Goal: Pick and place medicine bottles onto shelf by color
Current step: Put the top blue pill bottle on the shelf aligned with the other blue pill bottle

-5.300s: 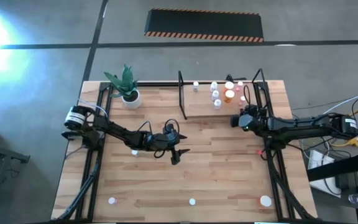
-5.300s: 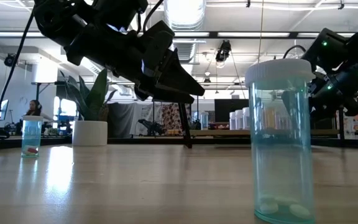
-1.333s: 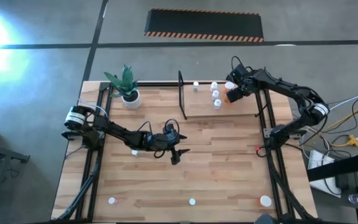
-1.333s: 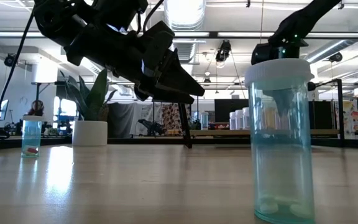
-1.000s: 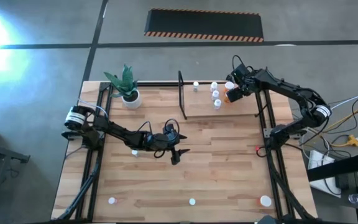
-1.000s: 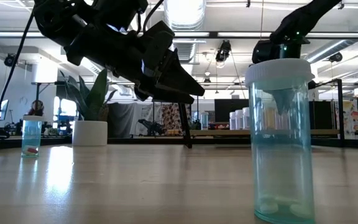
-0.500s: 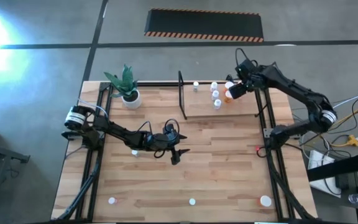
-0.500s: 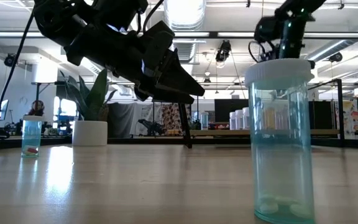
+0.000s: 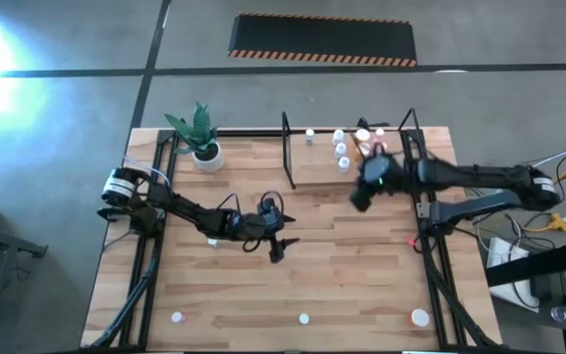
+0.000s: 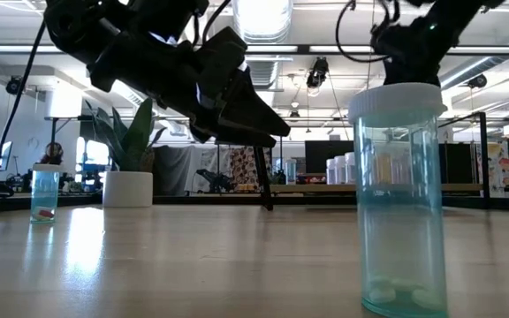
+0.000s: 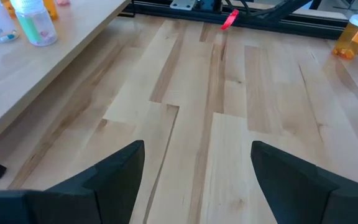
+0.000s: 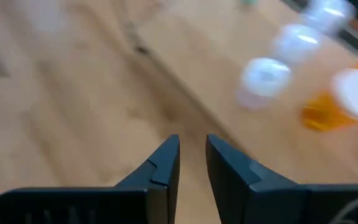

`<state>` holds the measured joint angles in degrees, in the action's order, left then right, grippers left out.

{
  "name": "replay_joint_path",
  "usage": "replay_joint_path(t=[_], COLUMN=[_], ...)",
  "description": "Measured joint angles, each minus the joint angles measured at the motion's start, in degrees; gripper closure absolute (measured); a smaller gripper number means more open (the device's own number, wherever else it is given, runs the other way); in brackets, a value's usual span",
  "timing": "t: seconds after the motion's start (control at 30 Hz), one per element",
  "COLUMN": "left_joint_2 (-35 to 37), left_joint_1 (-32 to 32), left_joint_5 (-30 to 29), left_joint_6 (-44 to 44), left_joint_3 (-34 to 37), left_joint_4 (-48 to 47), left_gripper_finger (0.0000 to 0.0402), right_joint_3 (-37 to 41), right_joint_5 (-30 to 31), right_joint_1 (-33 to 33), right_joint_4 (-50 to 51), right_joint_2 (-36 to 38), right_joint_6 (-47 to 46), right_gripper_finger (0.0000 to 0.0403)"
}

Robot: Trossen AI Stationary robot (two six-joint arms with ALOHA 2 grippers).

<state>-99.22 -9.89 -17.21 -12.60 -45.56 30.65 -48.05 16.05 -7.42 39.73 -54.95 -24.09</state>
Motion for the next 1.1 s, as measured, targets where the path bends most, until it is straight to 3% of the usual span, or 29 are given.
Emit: replay_joint_path(t=[0.23,0.43,0.63,0.83,1.1], left_joint_2=[0.5,1.4,2.9,6.6,11.5], left_joint_1=[-0.8,-2.2,-4.0,-5.5,-7.8], left_joint_5=[0.0,0.0,-0.2,-4.7,-8.6], left_joint_6=[1.0,1.1,1.4,1.3,-0.6], left_joint_3=[0.1,0.1,0.2,0.6,5.5], left_joint_4=[-4.2,-8.6,-13.7,-20.9,-20.5], left_gripper_finger=[0.0123,0.0123,0.0123,0.0123,0.0123], right_joint_3=[9.0,11.5,11.5,9.7,3.9], right_joint_5=[0.9,0.2,0.0,-0.2,-1.3], right_joint_1=[16.4,24.7,27.0,26.9,26.9], right_joint_4=[-20.0,-25.8,-27.9,-31.0,-31.3], right_joint_2=[-0.5,-5.3,-12.9,-21.3,-29.2], right_joint_6=[-0.8,3.1,3.1,2.0,2.8], right_gripper_finger=[0.0347,0.0344,0.0344,0.0339,0.0296])
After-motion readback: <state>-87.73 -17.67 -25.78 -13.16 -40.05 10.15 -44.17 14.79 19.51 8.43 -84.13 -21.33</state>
